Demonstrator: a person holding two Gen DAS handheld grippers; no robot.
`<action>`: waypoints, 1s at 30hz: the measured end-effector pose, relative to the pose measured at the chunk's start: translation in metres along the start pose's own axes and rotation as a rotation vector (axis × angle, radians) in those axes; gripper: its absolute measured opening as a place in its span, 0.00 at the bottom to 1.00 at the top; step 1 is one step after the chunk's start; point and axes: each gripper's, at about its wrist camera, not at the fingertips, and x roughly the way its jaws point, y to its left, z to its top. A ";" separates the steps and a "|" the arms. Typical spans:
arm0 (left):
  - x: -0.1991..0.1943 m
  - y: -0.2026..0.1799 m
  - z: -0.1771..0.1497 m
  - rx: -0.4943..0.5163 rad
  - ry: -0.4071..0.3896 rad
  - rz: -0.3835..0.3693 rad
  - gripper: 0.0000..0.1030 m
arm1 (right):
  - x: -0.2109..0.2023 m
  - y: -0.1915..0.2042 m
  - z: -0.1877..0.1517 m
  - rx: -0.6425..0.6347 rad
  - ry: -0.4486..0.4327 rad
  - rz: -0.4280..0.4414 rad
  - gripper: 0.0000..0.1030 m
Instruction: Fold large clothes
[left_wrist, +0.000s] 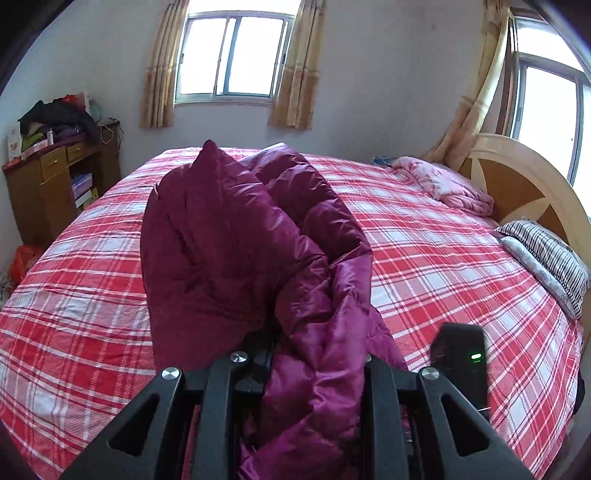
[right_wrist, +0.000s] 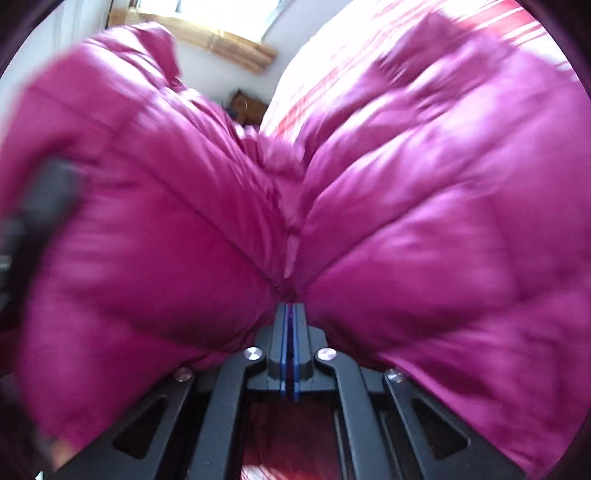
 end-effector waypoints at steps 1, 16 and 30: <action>0.006 -0.006 -0.003 0.014 0.013 0.002 0.21 | -0.018 -0.006 0.001 -0.005 -0.032 -0.016 0.12; 0.079 -0.091 -0.064 0.247 0.123 0.043 0.21 | -0.118 -0.067 0.001 0.020 -0.219 -0.145 0.07; 0.086 -0.085 -0.073 0.269 0.110 -0.002 0.21 | -0.161 -0.024 0.045 -0.153 -0.325 -0.190 0.74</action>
